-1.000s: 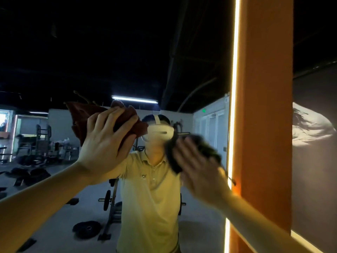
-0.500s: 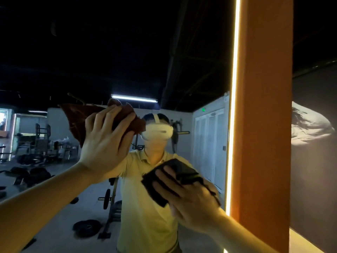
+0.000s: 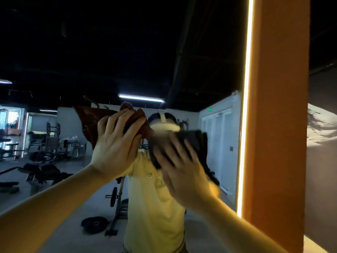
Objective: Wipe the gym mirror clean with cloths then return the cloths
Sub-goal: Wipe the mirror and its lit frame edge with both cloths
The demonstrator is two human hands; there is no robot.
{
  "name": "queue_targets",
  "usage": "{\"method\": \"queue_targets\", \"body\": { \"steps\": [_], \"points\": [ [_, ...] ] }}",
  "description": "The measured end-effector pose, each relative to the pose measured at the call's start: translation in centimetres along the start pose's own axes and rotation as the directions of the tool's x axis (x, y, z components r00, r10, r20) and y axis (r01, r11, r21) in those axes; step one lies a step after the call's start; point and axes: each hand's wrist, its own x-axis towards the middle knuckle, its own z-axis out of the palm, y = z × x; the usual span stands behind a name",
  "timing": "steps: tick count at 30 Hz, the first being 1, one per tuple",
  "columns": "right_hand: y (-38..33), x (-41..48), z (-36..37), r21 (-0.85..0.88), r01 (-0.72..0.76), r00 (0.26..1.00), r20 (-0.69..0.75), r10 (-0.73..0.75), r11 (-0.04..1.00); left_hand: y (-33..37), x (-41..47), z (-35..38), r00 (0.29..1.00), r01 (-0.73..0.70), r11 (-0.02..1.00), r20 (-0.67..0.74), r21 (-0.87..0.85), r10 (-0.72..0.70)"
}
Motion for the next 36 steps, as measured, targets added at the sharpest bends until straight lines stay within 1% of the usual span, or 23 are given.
{"method": "queue_targets", "body": {
  "steps": [2,3,4,5,6,8,10,11,13,14,17,19,20,21,22,23,24,26,28,30,32,34,36],
  "points": [
    [-0.7,-6.3,-0.3,-0.001,0.167,0.978,0.127,-0.165,0.986,0.1,0.0,-0.1,1.000,-0.007,1.000,0.022,-0.016,0.008],
    [0.2,-7.5,-0.9,-0.009,0.185,0.969,0.166,-0.182,0.983,0.1,0.0,-0.1,0.999,-0.025,1.000,0.032,-0.017,0.026],
    [1.9,-7.1,-1.5,-0.029,0.149,0.975,0.169,-0.142,0.988,0.1,-0.2,0.0,0.998,-0.048,0.999,0.043,-0.010,0.048],
    [3.8,-5.6,-2.1,-0.049,0.052,0.990,0.131,-0.045,0.997,0.2,-0.4,0.1,0.996,-0.075,0.997,0.058,-0.002,0.075],
    [5.7,-3.2,-2.7,-0.060,-0.090,0.994,0.063,0.094,0.994,0.2,-0.7,0.3,0.992,-0.103,0.995,0.073,0.005,0.102],
    [9.1,2.9,-4.1,-0.038,-0.345,0.938,-0.047,0.344,0.938,0.3,-1.2,0.6,0.989,-0.131,0.991,0.078,0.012,0.130],
    [10.2,7.8,-4.6,0.011,-0.477,0.872,-0.122,0.475,0.879,0.2,-1.5,0.8,0.987,-0.146,0.989,0.072,0.010,0.145],
    [9.6,9.2,-4.1,0.032,-0.492,0.858,-0.151,0.491,0.870,0.2,-1.5,0.8,0.987,-0.148,0.989,0.071,0.010,0.147],
    [6.7,9.2,-2.6,0.053,-0.432,0.882,-0.182,0.434,0.900,0.2,-1.5,0.8,0.989,-0.131,0.991,0.064,0.018,0.130],
    [4.6,7.4,-1.6,0.052,-0.364,0.914,-0.173,0.368,0.930,0.5,-1.8,0.7,0.993,-0.105,0.994,0.059,0.018,0.104],
    [-0.9,-3.3,0.9,0.077,-0.077,0.996,-0.044,0.081,0.994,1.8,-3.7,0.5,0.999,0.006,1.000,0.049,0.006,-0.006],
    [-2.7,-10.7,0.7,0.100,0.081,0.989,0.116,-0.093,0.992,2.9,-5.3,0.5,0.997,0.006,1.000,0.074,0.005,-0.006],
    [-2.4,-12.9,0.1,0.104,0.148,0.967,0.194,-0.166,0.983,3.5,-6.1,0.5,0.996,-0.024,1.000,0.090,0.001,0.024],
    [-1.1,-13.3,-0.7,0.109,0.176,0.950,0.243,-0.198,0.978,4.1,-6.9,0.6,0.993,-0.060,0.998,0.106,-0.011,0.061],
    [0.7,-12.3,-1.4,0.095,0.140,0.959,0.234,-0.159,0.986,4.7,-7.7,0.7,0.988,-0.092,0.995,0.118,-0.026,0.095],
    [2.5,-10.1,-1.9,0.087,0.038,0.985,0.164,-0.052,0.996,5.1,-8.3,0.8,0.985,-0.114,0.993,0.125,-0.038,0.118],
    [4.4,-7.1,-2.5,0.066,-0.109,0.992,0.065,0.104,0.992,5.6,-8.9,0.9,0.983,-0.122,0.991,0.131,-0.050,0.128],
    [7.7,-0.9,-3.4,0.060,-0.370,0.922,-0.099,0.374,0.927,6.1,-9.8,1.1,0.985,-0.107,0.992,0.129,-0.061,0.114],
    [8.2,2.4,-2.9,0.049,-0.496,0.847,-0.194,0.495,0.867,6.4,-10.3,1.3,0.988,-0.088,0.994,0.122,-0.058,0.094],
    [5.3,1.0,-1.0,0.048,-0.485,0.849,-0.211,0.484,0.873,6.8,-11.1,1.4,0.990,-0.063,0.997,0.121,-0.046,0.068],
    [0.2,-5.2,0.7,0.069,-0.376,0.912,-0.148,0.382,0.924,7.4,-12.3,1.5,0.991,-0.012,0.999,0.130,-0.048,0.018],
    [-4.5,-14.2,1.5,0.092,-0.221,0.974,-0.033,0.225,0.971,8.1,-14.0,1.5,0.987,0.012,0.998,0.160,-0.068,-0.001],
    [-7.2,-21.9,0.8,0.123,-0.099,0.991,0.103,0.087,0.987,8.5,-16.0,1.4,0.979,-0.040,0.995,0.194,-0.089,0.057]
  ]
}}
